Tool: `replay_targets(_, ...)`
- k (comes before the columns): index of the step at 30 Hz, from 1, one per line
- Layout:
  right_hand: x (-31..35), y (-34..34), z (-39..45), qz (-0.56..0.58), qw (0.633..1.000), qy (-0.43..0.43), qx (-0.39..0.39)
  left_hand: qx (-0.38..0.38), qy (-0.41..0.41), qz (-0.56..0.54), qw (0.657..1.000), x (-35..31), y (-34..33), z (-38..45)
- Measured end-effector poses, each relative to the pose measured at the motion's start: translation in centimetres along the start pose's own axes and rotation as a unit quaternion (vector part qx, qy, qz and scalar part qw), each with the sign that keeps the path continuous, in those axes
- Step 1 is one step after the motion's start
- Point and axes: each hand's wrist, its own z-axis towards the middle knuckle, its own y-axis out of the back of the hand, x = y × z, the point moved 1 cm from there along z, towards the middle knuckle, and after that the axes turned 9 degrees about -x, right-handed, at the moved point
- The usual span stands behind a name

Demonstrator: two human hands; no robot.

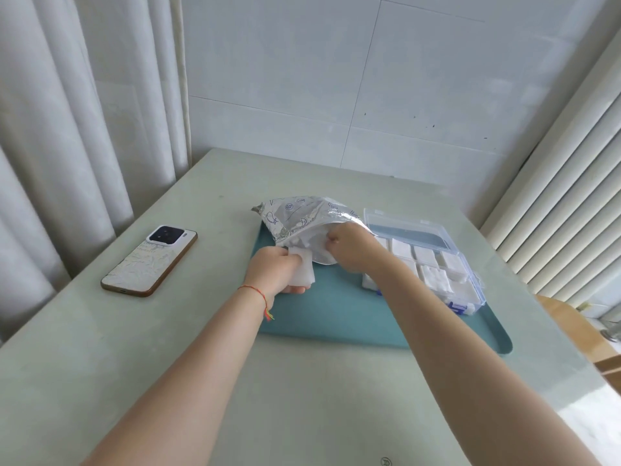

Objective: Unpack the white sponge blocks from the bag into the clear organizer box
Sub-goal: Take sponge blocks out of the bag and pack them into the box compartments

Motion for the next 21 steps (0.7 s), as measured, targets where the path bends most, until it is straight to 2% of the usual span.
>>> replay_targets(2, -0.8, 1.1, -1.1, 0.146, 0.988, -0.049, -0.029, 0.013, 0.022, -0.035, 0.999, -0.2, -0.2, -0.2)
replay_targets(4, -0.9, 1.8, -2.4, 0.303, 0.948, -0.096, -0.015, 0.021, 0.042, -0.068, 0.997, -0.5, -0.4, -0.5)
replay_targets(6, -0.4, 1.6, -3.3, 0.365, 0.925, -0.103, 0.017, 0.033, 0.05, -0.09, 0.994, -0.6, -0.6, -0.7)
replay_targets(11, 1.2, -0.5, -3.0, 0.25, 0.965, -0.08, 0.019, 0.066, 0.049, -0.125, 0.989, -0.8, -0.6, -0.9)
replay_targets(18, -0.1, 1.0, -2.0, 0.133, 0.99, -0.052, -0.009, 0.036, 0.007, -0.084, 0.996, -0.2, -0.3, -0.3)
replay_targets(21, -1.0, 1.9, -1.7, -0.006, 0.999, -0.038, -0.022, 0.019, -0.012, -0.046, 0.999, -0.1, -0.4, -0.2)
